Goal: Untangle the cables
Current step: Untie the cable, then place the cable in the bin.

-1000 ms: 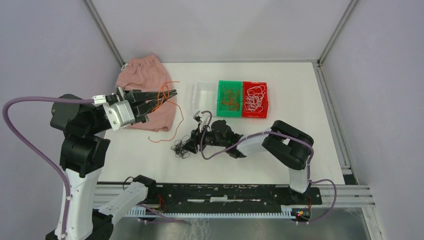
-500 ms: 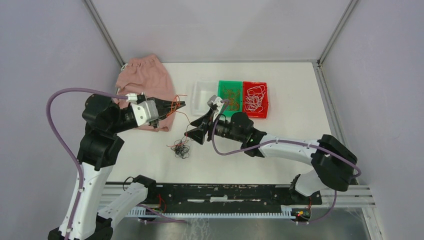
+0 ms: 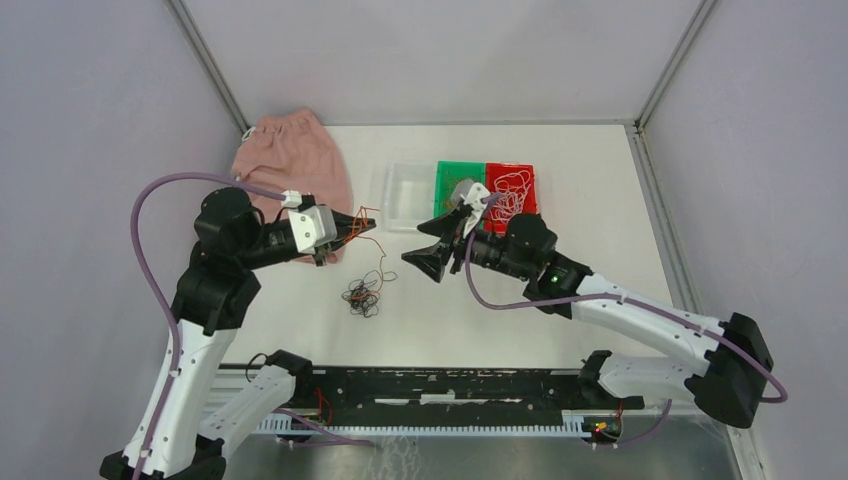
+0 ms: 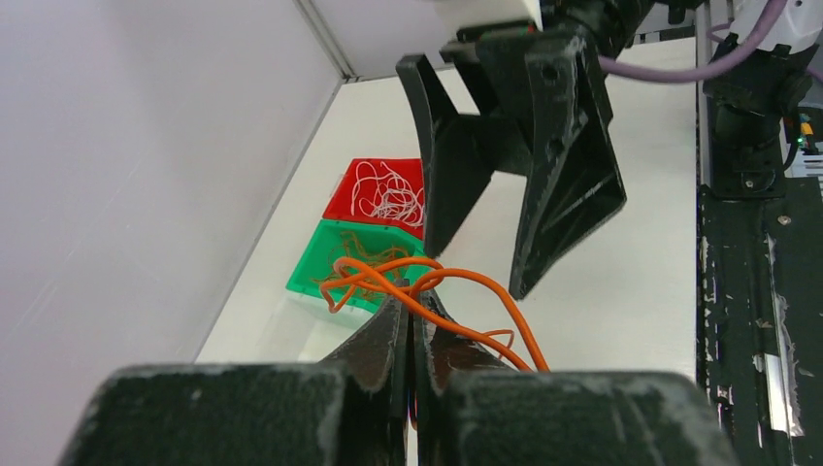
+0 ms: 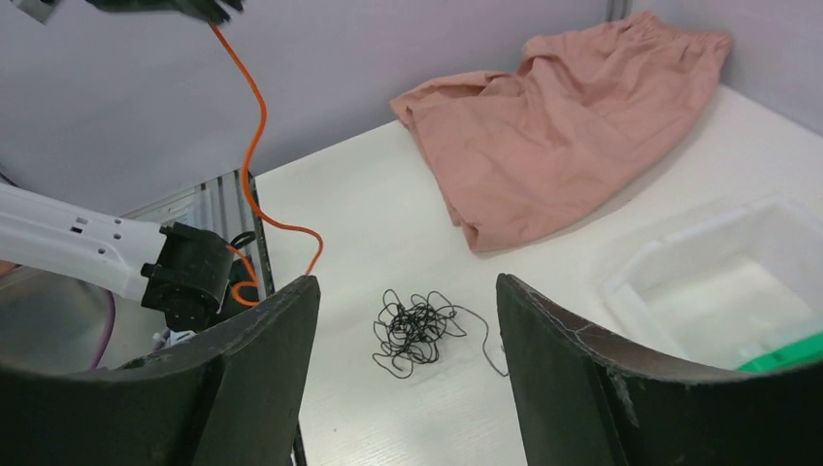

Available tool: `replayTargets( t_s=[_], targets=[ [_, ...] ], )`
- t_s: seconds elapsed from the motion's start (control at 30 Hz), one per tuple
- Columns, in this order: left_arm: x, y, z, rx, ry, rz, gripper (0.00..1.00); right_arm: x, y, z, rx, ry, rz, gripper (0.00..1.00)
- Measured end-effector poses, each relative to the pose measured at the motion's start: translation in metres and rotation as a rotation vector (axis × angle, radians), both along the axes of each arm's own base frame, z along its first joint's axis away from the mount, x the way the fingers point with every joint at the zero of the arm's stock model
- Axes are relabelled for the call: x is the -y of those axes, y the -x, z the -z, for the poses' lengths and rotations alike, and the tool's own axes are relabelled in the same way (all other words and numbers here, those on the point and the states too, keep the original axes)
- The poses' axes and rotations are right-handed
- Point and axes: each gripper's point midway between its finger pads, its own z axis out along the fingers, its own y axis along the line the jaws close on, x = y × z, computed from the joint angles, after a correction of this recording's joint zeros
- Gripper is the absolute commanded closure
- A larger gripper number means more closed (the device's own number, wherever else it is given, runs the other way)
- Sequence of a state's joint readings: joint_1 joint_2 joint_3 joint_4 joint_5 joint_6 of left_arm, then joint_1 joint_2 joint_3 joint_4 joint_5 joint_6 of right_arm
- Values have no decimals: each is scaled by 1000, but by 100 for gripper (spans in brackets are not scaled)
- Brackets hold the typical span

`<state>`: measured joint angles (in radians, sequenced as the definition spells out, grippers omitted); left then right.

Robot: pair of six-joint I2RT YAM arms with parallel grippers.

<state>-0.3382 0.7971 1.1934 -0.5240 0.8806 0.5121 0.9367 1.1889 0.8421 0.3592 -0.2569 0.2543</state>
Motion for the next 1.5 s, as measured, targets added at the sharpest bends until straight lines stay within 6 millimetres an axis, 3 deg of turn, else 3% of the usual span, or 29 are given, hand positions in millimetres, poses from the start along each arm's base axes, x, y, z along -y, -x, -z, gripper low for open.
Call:
replayTargets(
  t_s=[0.17, 0.37, 0.6, 0.73, 0.8, 0.83, 0.87, 0.93, 1.03, 1.13, 1.3, 1.5],
  targets=[
    [-1, 3, 0, 5, -1, 0, 97, 11, 6, -33, 48, -39, -22, 23],
    [-1, 3, 0, 5, -1, 2, 97, -9, 22, -63, 34, -99, -164, 23],
    [-1, 3, 1, 4, -1, 1, 97, -44, 24, -49, -93, -96, -299, 28],
    [-1, 3, 1, 3, -2, 1, 97, -54, 24, -39, -145, -79, -334, 49],
    [-1, 2, 1, 3, -2, 1, 92, -57, 23, -39, -156, -78, -339, 76],
    [-1, 2, 1, 3, -2, 1, 84, -57, 23, -41, -163, -79, -341, 88],
    [-1, 2, 1, 2, -2, 1, 71, -58, 22, -43, -168, -83, -339, 95],
    [-2, 1, 1, 3, -3, -10, 51, -57, 18, -46, -172, -85, -324, 99],
    [-5, -2, 8, -21, -21, -37, 36, -49, -1, -43, -202, -82, -259, 100],
    [-11, -5, 26, -47, -80, -68, 25, -25, -44, -39, -246, -93, -120, 100],
    [-25, -9, 71, -85, -231, -102, 22, 31, -111, -22, -279, -79, 164, 100],
    [-41, -8, 115, -132, -365, -132, 22, 72, -150, 9, -233, 82, 414, 100]
  ],
)
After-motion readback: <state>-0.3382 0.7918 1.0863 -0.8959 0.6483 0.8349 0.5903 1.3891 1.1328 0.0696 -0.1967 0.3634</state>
